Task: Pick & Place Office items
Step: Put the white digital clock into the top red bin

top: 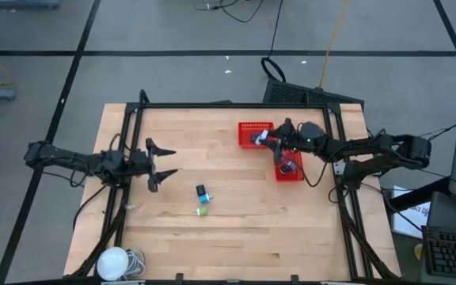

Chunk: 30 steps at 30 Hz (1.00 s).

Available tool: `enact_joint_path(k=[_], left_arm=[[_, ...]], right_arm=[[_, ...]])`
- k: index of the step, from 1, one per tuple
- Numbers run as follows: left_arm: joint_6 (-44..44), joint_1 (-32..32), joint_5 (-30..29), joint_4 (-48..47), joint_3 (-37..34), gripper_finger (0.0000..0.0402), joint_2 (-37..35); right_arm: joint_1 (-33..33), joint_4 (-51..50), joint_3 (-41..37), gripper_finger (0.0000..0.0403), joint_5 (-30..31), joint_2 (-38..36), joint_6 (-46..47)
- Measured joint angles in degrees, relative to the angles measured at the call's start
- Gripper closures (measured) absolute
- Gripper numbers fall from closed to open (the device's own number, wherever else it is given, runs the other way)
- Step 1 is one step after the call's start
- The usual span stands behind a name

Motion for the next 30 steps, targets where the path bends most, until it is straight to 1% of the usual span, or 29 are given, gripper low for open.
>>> enact_joint_path(k=[4,9,13,15,24,30], left_arm=[[0.79,0.00,0.28,-0.31,-0.02,0.0089,0.11],[-0.03,0.00,0.33,-0.22,-0.02,0.0078,0.09],[-0.02,0.00,0.33,-0.22,-0.02,0.0072,0.09],[-0.02,0.00,0.31,-0.22,-0.02,0.0071,0.09],[-0.02,0.00,0.33,-0.22,-0.02,0.0088,0.09],[-0.02,0.00,0.33,-0.22,-0.02,0.0096,0.09]], right_arm=[[-1.81,0.01,-1.46,0.0254,-0.02,0.00,1.03],[-2.47,-0.01,-2.65,0.0254,0.08,0.00,1.33],[-2.37,0.04,-2.66,0.0254,2.74,0.00,1.53],[-2.40,0.48,-2.66,0.0254,3.01,0.00,1.58],[-2.24,5.16,-2.66,0.0254,2.97,0.00,4.73],[-1.14,5.22,-2.59,0.0254,4.04,0.90,5.60]])
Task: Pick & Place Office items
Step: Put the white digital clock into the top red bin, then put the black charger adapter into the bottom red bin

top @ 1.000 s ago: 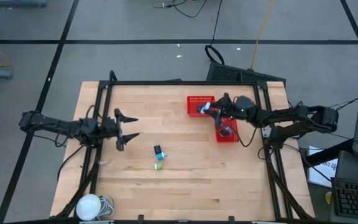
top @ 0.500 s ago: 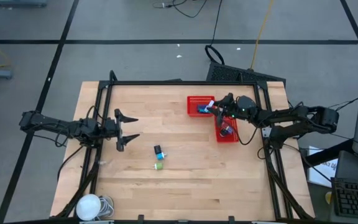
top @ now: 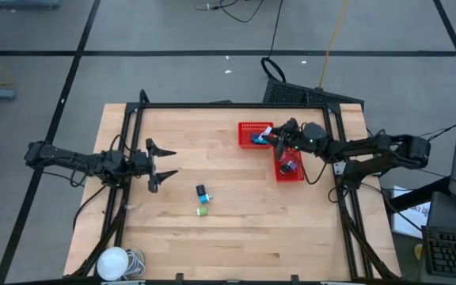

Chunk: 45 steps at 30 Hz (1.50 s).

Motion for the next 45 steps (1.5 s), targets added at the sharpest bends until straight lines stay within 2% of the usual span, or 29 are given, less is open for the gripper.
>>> enact_joint_path(k=[4,10,17,23,33,41,45], left_arm=[[0.00,0.00,0.00,0.00,0.00,0.0090,0.00],[0.00,0.00,0.00,0.00,0.00,0.0077,0.02],[0.00,0.00,0.02,0.00,0.00,0.0078,0.02],[0.00,0.00,0.02,0.01,0.00,0.0091,0.01],[0.00,0.00,0.02,0.00,0.00,0.0086,0.02],[0.00,0.00,0.02,0.00,0.00,0.0072,0.02],[0.00,0.00,0.02,0.00,0.00,0.0073,0.02]], right_arm=[[0.29,-1.46,1.91,0.0254,0.19,2.34,2.02],[0.29,-13.31,10.49,0.0254,0.46,6.39,2.03],[0.25,-18.46,17.55,0.0254,6.29,13.69,-0.07],[0.29,-18.40,18.58,0.0254,6.48,18.59,1.11],[0.27,-18.16,18.58,0.0253,6.44,19.82,-0.36],[0.29,-18.10,18.58,0.0182,6.10,19.82,-0.51],[0.29,-18.11,18.58,0.0163,6.01,19.82,-0.51]])
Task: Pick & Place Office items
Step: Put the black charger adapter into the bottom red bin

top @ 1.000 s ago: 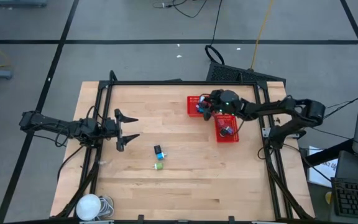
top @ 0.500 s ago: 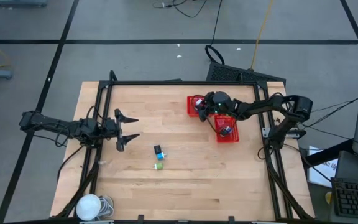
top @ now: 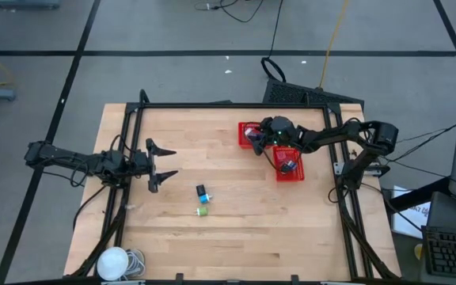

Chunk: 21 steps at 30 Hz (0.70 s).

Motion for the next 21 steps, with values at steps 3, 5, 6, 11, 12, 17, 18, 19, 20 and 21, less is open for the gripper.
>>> enact_joint_path(k=[3,5,6,11,12,17,18,19,20,21], left_arm=[[0.00,0.00,0.00,0.00,0.00,0.0078,0.00],[0.00,0.00,0.00,0.00,0.00,0.0083,0.00],[0.00,0.00,0.00,0.00,0.00,0.0085,0.00],[0.00,-0.02,0.00,0.00,0.00,0.0093,0.00],[0.00,0.00,-0.01,0.00,0.00,0.0095,0.00],[0.00,0.00,-0.02,0.02,0.00,0.0094,-0.02],[0.00,0.00,-0.01,0.01,0.00,0.0092,0.00],[0.00,-0.02,0.00,0.00,0.00,0.0091,0.00],[0.00,0.00,-0.01,0.01,0.00,0.0089,-0.02],[0.00,-0.01,-0.02,0.02,0.00,0.0087,-0.02]], right_arm=[[0.00,0.02,0.00,0.0159,-0.53,-0.02,0.00],[-0.04,0.10,-0.05,0.0160,-4.96,-0.66,0.01],[-0.04,0.54,-0.09,0.0161,-7.86,-1.27,0.02],[0.80,3.88,-0.12,0.0173,-26.62,-6.71,4.16],[1.23,5.45,-0.57,0.0175,-31.14,-8.35,5.58],[6.34,14.84,-5.06,0.0185,-47.13,-17.21,11.53],[7.94,16.35,-6.59,0.0187,-47.98,-19.20,12.07],[9.60,17.51,-8.14,0.0188,-48.04,-21.18,12.36],[11.25,18.37,-9.80,0.0189,-48.01,-23.27,12.37],[12.83,18.68,-11.45,0.0190,-48.04,-25.41,12.21]])
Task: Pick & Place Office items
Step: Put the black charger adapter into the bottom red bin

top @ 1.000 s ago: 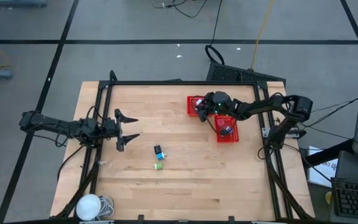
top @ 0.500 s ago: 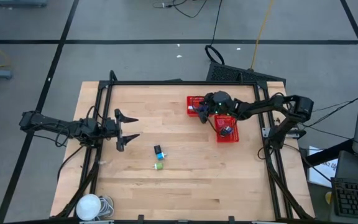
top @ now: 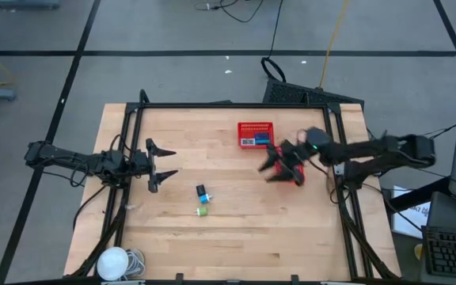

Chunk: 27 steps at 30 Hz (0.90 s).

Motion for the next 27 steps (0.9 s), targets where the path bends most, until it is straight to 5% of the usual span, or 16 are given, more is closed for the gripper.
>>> enact_joint_path(k=[8,21,27], left_arm=[[0.00,0.01,0.01,0.00,0.00,0.0074,0.00],[-0.24,-0.01,0.08,2.17,0.00,0.0095,0.02],[-22.07,-0.88,0.70,15.13,0.00,0.0090,-0.04]], right_arm=[[9.09,3.27,-10.78,0.0191,5.68,-10.95,-7.52],[10.42,15.01,-15.72,0.0191,6.21,-12.78,-10.29],[10.42,16.37,-15.73,0.0191,6.21,-12.78,-10.89]])
